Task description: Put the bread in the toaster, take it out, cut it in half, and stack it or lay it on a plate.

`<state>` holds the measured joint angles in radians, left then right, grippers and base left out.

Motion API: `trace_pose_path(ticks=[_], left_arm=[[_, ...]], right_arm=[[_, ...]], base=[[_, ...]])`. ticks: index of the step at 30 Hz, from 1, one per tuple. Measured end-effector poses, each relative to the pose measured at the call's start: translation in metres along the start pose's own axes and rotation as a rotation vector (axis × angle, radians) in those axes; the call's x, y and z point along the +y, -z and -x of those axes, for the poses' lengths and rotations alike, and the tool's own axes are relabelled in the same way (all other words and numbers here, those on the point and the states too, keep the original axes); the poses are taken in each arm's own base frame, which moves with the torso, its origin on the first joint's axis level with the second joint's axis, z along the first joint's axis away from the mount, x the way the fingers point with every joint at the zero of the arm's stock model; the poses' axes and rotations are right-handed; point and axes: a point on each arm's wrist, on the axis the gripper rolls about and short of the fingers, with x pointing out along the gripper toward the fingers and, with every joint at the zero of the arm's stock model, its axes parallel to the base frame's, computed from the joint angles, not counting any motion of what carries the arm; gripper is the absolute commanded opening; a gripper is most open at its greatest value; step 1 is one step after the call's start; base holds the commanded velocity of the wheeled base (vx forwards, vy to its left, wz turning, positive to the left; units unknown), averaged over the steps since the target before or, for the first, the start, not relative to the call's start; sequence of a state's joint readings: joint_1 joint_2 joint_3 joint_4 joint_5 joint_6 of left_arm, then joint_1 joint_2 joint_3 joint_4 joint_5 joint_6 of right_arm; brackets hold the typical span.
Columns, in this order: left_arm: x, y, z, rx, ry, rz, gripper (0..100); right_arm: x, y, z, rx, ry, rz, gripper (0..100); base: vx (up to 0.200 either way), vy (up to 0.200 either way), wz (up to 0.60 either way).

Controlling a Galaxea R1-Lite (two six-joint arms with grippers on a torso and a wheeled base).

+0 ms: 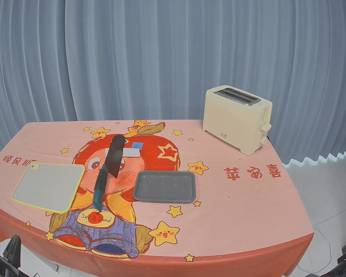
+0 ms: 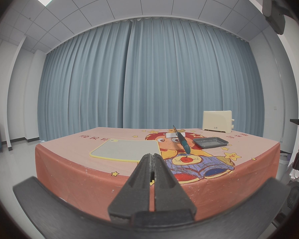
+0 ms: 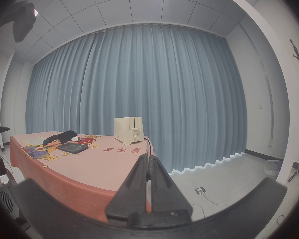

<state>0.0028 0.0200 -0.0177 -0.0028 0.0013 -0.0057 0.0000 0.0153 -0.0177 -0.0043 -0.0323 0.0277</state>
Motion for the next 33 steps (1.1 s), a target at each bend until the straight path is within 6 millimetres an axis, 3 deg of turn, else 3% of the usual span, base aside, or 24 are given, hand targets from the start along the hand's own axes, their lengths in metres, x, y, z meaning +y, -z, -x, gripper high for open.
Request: trace_pose_path(ticks=[33], left_arm=[[0.0000, 0.0000, 0.0000, 0.000, 0.000, 0.000, 0]], right_arm=[[0.0000, 0.0000, 0.0000, 0.000, 0.000, 0.000, 0]], base=[[0.000, 0.000, 0.00]])
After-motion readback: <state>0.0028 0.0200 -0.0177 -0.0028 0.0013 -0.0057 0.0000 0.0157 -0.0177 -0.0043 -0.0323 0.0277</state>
